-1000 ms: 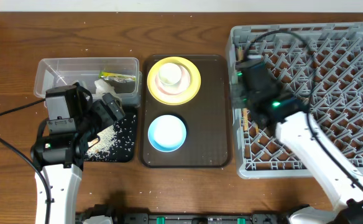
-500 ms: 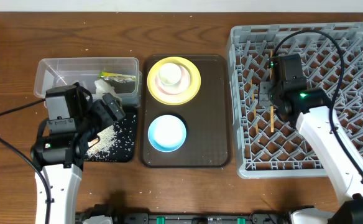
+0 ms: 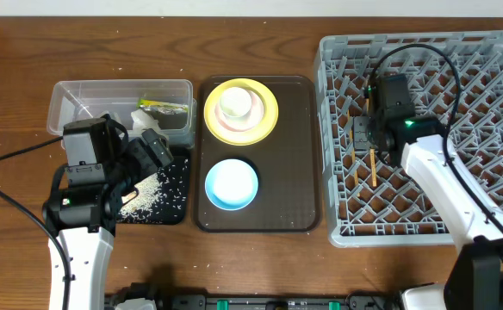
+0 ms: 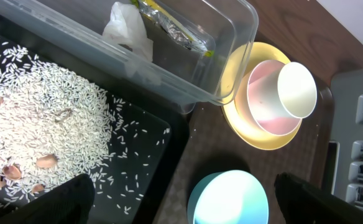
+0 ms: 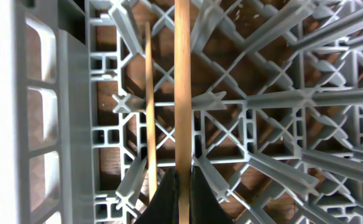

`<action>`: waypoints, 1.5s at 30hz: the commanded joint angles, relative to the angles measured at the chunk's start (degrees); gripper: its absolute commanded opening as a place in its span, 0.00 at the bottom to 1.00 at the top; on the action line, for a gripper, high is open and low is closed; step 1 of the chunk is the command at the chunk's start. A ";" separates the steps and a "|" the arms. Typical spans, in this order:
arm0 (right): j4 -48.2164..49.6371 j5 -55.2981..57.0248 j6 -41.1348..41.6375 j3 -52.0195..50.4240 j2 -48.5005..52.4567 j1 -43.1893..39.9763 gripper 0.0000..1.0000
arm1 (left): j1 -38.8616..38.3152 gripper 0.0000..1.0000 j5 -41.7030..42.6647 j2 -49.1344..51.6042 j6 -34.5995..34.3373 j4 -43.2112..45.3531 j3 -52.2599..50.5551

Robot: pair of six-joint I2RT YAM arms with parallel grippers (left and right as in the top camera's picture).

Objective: Sort waste into correct bins and load items into the dishwasher rack
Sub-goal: 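Insert the chopstick upright into the rack and open the right gripper, then move the right gripper left to the light-blue bowl on brown tray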

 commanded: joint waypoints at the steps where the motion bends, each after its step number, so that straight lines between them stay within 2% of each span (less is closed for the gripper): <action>1: 0.15 -0.04 -0.81 -0.13 0.72 -0.37 0.01 | 0.22 0.96 -0.13 0.07 0.72 0.02 1.25; 6: 0.13 -0.04 -0.79 -0.13 0.92 -0.37 0.02 | 0.22 0.95 -0.13 0.07 0.72 0.02 1.25; 12: -0.15 -0.04 -0.81 -0.13 0.92 -0.37 0.18 | 0.22 0.95 -0.13 0.07 0.72 0.02 1.25; 26: -0.74 -1.31 -0.76 0.85 0.66 0.42 0.13 | 0.22 0.96 -0.13 0.07 0.72 0.02 1.25; 31: -1.57 -9.49 -0.74 2.97 0.02 2.32 0.14 | 0.22 0.95 -0.13 0.04 0.72 0.02 1.25; 38: 3.85 -29.51 -0.74 4.13 0.15 9.94 0.14 | 0.22 0.96 -0.13 0.07 0.72 0.00 1.25; 45: 9.88 -30.47 -0.81 4.07 0.15 22.80 0.13 | 0.22 0.96 -0.13 0.07 0.72 0.02 1.25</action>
